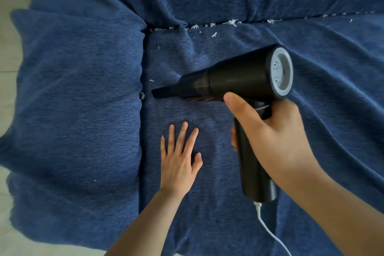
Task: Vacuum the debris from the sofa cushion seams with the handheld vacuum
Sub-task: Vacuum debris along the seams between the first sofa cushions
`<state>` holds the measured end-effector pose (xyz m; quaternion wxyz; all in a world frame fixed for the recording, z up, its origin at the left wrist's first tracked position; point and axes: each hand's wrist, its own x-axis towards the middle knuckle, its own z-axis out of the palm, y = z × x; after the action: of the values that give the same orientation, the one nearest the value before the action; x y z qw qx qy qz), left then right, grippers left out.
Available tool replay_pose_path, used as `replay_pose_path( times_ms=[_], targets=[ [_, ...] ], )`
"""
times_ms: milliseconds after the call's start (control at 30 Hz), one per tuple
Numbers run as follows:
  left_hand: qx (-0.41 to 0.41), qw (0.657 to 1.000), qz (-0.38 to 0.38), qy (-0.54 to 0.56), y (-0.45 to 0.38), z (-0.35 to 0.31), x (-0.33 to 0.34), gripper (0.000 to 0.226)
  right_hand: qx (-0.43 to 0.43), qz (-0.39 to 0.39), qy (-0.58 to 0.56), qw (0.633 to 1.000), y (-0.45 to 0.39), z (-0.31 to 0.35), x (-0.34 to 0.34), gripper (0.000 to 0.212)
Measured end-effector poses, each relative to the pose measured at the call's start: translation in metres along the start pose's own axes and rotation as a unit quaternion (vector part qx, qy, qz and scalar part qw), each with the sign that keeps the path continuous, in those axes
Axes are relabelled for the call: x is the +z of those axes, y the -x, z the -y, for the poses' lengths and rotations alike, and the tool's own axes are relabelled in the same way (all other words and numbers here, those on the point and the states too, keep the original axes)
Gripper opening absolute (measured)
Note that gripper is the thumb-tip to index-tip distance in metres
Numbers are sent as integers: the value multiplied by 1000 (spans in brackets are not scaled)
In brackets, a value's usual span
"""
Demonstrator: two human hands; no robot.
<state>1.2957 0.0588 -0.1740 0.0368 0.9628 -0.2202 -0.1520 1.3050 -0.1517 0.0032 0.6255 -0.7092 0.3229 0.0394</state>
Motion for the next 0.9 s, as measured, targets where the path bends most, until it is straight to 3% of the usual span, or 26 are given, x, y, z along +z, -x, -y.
replay_pose_path(
  times_ms=[333,733,900],
  targets=[
    [1,1000,2,10,0,-1,-1,61,-5,-30,-11,999,-29,3,16,48],
    [4,1000,-6,21,-1,-2,1,57,16,12,9,1000,-22,-4,33,38],
    [6,1000,-8,29,-1,-1,2,66,37,24,5,999,-26,-2,43,37]
  ],
)
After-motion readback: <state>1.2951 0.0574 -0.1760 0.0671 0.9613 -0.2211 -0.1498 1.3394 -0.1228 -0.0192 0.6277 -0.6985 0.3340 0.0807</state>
